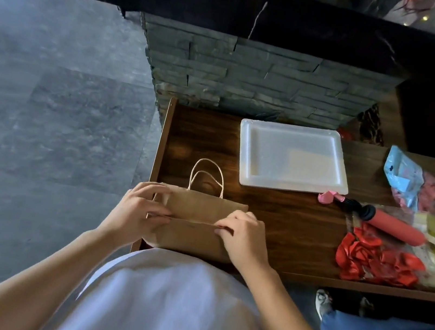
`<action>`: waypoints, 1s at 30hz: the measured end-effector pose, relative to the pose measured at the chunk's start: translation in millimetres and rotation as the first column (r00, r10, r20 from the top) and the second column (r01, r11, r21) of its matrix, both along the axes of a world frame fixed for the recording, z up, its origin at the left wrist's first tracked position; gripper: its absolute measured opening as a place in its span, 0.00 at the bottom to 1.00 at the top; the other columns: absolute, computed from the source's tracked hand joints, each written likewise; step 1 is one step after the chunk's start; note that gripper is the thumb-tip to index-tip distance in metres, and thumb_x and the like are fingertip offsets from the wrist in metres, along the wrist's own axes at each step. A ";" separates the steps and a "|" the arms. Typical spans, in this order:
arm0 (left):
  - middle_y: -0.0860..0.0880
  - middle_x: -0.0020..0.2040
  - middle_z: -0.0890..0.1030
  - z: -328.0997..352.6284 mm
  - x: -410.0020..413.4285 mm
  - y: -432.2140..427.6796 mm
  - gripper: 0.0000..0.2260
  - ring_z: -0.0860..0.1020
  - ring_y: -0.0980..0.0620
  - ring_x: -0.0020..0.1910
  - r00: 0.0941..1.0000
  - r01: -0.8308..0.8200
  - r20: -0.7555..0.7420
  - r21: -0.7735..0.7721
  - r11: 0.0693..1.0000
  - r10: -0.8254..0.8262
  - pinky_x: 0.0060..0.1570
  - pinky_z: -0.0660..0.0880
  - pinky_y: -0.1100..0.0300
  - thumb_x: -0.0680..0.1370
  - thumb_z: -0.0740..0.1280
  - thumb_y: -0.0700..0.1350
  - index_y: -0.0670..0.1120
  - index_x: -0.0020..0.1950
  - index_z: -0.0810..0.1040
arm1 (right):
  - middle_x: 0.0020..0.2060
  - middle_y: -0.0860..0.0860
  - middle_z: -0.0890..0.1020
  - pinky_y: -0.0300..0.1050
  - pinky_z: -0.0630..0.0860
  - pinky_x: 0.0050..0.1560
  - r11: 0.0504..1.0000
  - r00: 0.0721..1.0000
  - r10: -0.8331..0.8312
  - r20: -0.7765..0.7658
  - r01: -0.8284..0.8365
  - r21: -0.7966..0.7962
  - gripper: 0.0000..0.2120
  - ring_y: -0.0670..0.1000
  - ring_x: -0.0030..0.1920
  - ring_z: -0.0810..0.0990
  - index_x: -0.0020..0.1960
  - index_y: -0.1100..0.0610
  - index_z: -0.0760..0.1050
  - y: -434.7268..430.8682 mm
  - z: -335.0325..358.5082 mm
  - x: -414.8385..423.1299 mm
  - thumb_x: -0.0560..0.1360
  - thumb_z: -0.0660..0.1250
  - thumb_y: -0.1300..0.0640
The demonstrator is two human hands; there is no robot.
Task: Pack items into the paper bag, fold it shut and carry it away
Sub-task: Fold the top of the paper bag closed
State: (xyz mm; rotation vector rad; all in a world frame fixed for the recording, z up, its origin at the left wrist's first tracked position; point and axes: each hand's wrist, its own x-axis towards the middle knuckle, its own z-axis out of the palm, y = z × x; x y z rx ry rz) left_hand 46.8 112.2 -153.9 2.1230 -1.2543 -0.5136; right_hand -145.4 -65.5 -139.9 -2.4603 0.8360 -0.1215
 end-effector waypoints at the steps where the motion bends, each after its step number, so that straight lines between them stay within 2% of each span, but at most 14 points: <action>1: 0.54 0.61 0.79 -2.5 2.1 5.5 0.05 0.74 0.51 0.60 0.999 -0.044 -0.032 -0.008 0.999 0.044 0.59 0.73 0.51 0.68 0.77 0.48 0.55 0.42 0.87 | 0.39 0.48 0.83 0.53 0.77 0.46 0.998 0.999 -0.048 -0.001 0.048 0.040 0.06 0.53 0.44 0.77 0.43 0.50 0.87 -4.1 -3.5 -6.4 0.67 0.78 0.57; 3: 0.55 0.65 0.77 -7.2 5.4 12.0 0.08 0.75 0.55 0.60 0.980 -0.155 -0.131 -0.006 0.988 0.153 0.60 0.73 0.58 0.66 0.79 0.45 0.56 0.43 0.87 | 0.45 0.50 0.79 0.51 0.76 0.51 0.982 0.989 -0.147 0.012 0.144 0.119 0.06 0.53 0.49 0.74 0.44 0.50 0.88 -8.4 -9.7 -15.8 0.67 0.78 0.57; 6: 0.61 0.67 0.74 -11.5 6.7 14.5 0.10 0.75 0.62 0.61 0.876 -0.278 -0.388 0.077 0.958 0.286 0.56 0.76 0.65 0.65 0.79 0.46 0.60 0.43 0.87 | 0.59 0.51 0.73 0.42 0.71 0.59 0.944 0.971 -0.240 0.002 0.233 0.235 0.05 0.50 0.60 0.68 0.44 0.49 0.88 -10.4 -17.6 -21.7 0.68 0.78 0.55; 9: 0.59 0.66 0.76 -17.5 9.5 19.8 0.11 0.75 0.61 0.64 0.811 -0.246 -0.518 0.120 0.962 0.272 0.62 0.76 0.55 0.68 0.78 0.44 0.60 0.44 0.86 | 0.66 0.47 0.69 0.29 0.65 0.58 0.853 0.963 -0.264 -0.046 0.256 0.455 0.07 0.35 0.60 0.65 0.44 0.45 0.86 -14.0 -20.5 -26.9 0.69 0.77 0.56; 12: 0.57 0.71 0.73 -18.8 8.0 24.5 0.11 0.76 0.56 0.65 0.774 -0.167 -0.604 0.090 0.982 0.187 0.64 0.73 0.45 0.73 0.72 0.42 0.55 0.52 0.86 | 0.64 0.41 0.69 0.37 0.67 0.58 0.740 0.954 -0.270 -0.132 0.293 0.606 0.15 0.41 0.63 0.66 0.40 0.34 0.83 -17.4 -23.1 -30.9 0.71 0.76 0.57; 14: 0.56 0.73 0.70 -20.9 1.2 25.1 0.15 0.74 0.53 0.67 0.778 -0.156 -0.610 0.048 0.987 0.152 0.65 0.72 0.44 0.74 0.65 0.38 0.53 0.55 0.85 | 0.63 0.39 0.70 0.40 0.68 0.61 0.688 0.949 -0.279 -0.146 0.303 0.659 0.17 0.43 0.66 0.67 0.39 0.33 0.83 -17.7 -26.9 -32.2 0.71 0.76 0.57; 16: 0.55 0.75 0.67 -24.6 -8.9 21.7 0.21 0.70 0.52 0.71 0.773 -0.195 -0.613 0.019 0.981 0.165 0.67 0.70 0.50 0.73 0.60 0.34 0.53 0.56 0.84 | 0.61 0.34 0.71 0.34 0.67 0.61 0.660 0.951 -0.280 -0.128 0.288 0.694 0.16 0.39 0.66 0.68 0.40 0.34 0.84 -19.6 -30.3 -33.0 0.71 0.76 0.58; 18: 0.52 0.75 0.67 -27.9 -18.7 13.0 0.24 0.67 0.52 0.72 0.754 -0.264 -0.630 -0.031 0.964 0.186 0.66 0.68 0.62 0.71 0.57 0.33 0.54 0.56 0.84 | 0.60 0.29 0.71 0.24 0.66 0.57 0.659 0.961 -0.270 -0.066 0.234 0.714 0.16 0.31 0.64 0.69 0.42 0.36 0.85 -21.9 -31.8 -32.6 0.70 0.76 0.60; 19: 0.50 0.75 0.67 -29.2 -22.5 7.2 0.25 0.67 0.52 0.72 0.733 -0.307 -0.650 -0.051 0.950 0.202 0.65 0.67 0.67 0.70 0.56 0.32 0.52 0.56 0.84 | 0.62 0.31 0.72 0.24 0.67 0.58 0.670 0.962 -0.273 -0.022 0.206 0.714 0.17 0.29 0.64 0.69 0.43 0.37 0.85 -22.5 -34.2 -33.0 0.70 0.76 0.61; 21: 0.47 0.74 0.69 -32.0 -27.2 -4.6 0.24 0.67 0.52 0.71 0.672 -0.399 -0.699 -0.063 0.915 0.245 0.63 0.65 0.70 0.68 0.55 0.32 0.47 0.54 0.84 | 0.67 0.40 0.72 0.30 0.67 0.65 0.698 0.952 -0.302 0.056 0.180 0.693 0.16 0.33 0.67 0.69 0.46 0.39 0.85 -20.0 -37.3 -31.9 0.71 0.74 0.62; 23: 0.45 0.71 0.72 -39.8 -28.8 -12.2 0.23 0.69 0.50 0.69 0.591 -0.494 -0.752 -0.051 0.868 0.292 0.64 0.65 0.64 0.67 0.54 0.33 0.44 0.52 0.85 | 0.68 0.44 0.72 0.38 0.68 0.68 0.700 0.935 -0.336 0.111 0.169 0.694 0.17 0.39 0.69 0.69 0.50 0.39 0.84 -12.3 -40.3 -27.4 0.72 0.71 0.61; 26: 0.42 0.62 0.78 -52.1 -28.9 -11.8 0.22 0.73 0.46 0.62 0.483 -0.556 -0.812 0.004 0.831 0.327 0.62 0.65 0.52 0.66 0.54 0.37 0.46 0.49 0.85 | 0.60 0.45 0.78 0.51 0.74 0.66 0.670 0.906 -0.385 0.176 0.143 0.728 0.20 0.44 0.62 0.75 0.53 0.41 0.84 -3.5 -53.1 -20.2 0.71 0.66 0.63; 30: 0.46 0.48 0.81 -57.3 -36.6 -9.6 0.18 0.73 0.48 0.51 0.422 -0.609 -0.849 -0.006 0.793 0.318 0.51 0.67 0.53 0.66 0.55 0.39 0.45 0.44 0.84 | 0.56 0.46 0.81 0.60 0.75 0.62 0.658 0.883 -0.412 0.226 0.117 0.744 0.19 0.48 0.59 0.77 0.53 0.44 0.83 -2.5 -66.0 -20.5 0.69 0.64 0.62</action>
